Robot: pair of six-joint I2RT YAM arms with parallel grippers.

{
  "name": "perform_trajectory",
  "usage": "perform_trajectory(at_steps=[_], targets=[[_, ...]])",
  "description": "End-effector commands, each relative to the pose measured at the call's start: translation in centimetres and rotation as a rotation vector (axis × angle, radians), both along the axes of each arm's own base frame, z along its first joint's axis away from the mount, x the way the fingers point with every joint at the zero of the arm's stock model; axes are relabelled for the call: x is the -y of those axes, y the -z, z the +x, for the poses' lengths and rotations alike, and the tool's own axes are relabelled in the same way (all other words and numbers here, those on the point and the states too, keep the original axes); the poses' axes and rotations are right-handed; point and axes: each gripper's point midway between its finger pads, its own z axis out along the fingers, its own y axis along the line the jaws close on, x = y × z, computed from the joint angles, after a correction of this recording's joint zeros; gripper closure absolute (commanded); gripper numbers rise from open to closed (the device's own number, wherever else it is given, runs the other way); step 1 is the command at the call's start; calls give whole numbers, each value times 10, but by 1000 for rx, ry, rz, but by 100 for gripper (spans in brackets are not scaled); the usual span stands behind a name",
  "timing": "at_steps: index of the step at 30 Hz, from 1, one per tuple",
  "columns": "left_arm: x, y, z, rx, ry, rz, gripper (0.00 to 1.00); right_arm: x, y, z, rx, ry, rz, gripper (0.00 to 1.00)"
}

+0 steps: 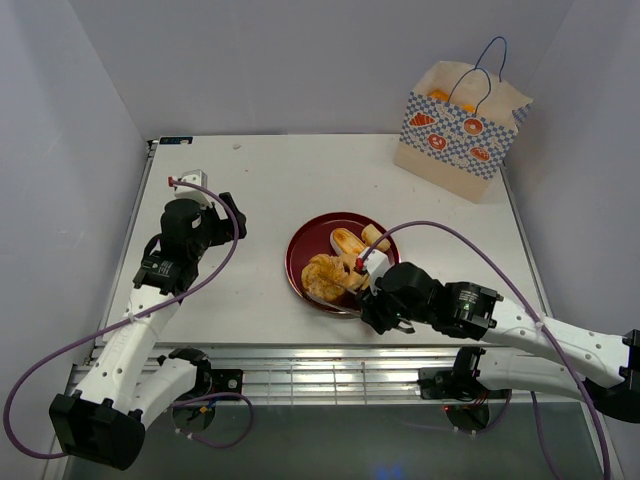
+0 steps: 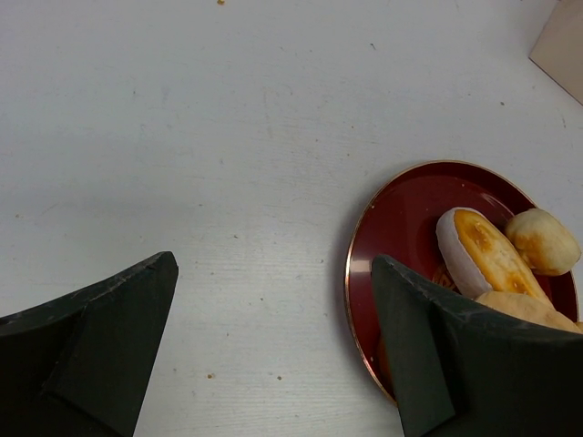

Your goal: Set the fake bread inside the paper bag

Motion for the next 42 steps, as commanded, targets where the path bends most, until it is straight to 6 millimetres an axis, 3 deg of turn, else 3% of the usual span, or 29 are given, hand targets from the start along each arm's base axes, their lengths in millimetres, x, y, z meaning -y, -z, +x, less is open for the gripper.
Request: perform_trajectory(at_steps=[1, 5, 13, 28, 42], targets=[[5, -13, 2, 25, 16, -19, 2, -8, -38, 13, 72, 50, 84, 49], [7, -15, 2, 27, 27, -23, 2, -8, -38, 13, 68, 45, 67, 49], [9, -14, 1, 26, 41, -29, 2, -13, -13, 3, 5, 1, 15, 52], [13, -14, 0, 23, 60, -37, 2, -9, -10, -4, -25, 3, -50, 54], [13, -16, -1, 31, 62, -39, 2, -22, -16, -8, -45, -16, 5, 83]])
